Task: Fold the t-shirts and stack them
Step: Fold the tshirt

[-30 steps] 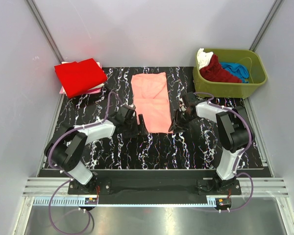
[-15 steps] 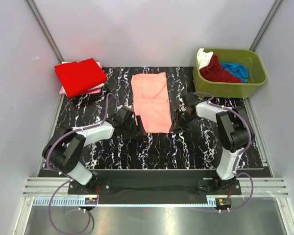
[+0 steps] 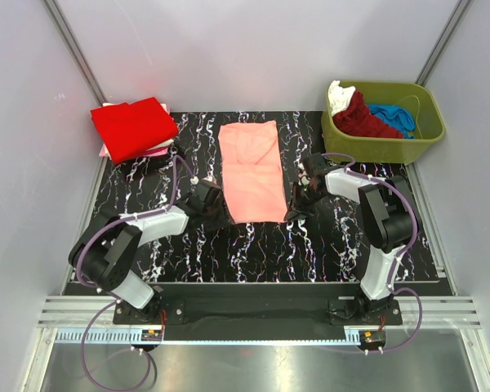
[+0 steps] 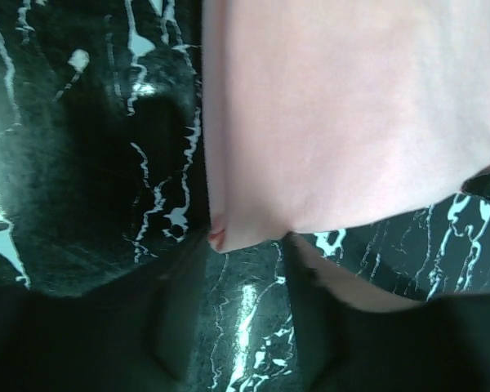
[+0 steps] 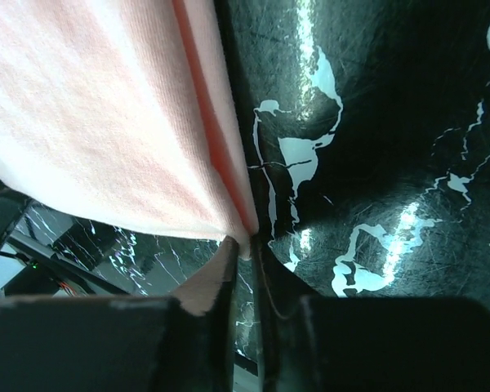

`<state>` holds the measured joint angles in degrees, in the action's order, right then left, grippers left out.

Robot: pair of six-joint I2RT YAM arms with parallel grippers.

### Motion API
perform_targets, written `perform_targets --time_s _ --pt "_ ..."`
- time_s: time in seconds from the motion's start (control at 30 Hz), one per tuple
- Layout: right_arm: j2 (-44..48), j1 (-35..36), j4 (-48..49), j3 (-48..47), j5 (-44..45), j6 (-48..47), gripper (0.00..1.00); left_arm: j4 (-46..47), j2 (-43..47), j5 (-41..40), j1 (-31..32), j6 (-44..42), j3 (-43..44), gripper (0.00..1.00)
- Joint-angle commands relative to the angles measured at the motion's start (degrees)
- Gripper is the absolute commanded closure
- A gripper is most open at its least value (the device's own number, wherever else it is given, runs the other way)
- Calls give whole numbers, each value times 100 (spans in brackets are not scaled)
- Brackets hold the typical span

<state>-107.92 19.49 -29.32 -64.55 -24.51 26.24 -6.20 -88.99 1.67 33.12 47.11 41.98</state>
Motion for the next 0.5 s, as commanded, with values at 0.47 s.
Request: perform_targets --time_s 0.47 --pt "183 -129 533 162 -26 171 100 40 29 -343 -43 -220 -102 100"
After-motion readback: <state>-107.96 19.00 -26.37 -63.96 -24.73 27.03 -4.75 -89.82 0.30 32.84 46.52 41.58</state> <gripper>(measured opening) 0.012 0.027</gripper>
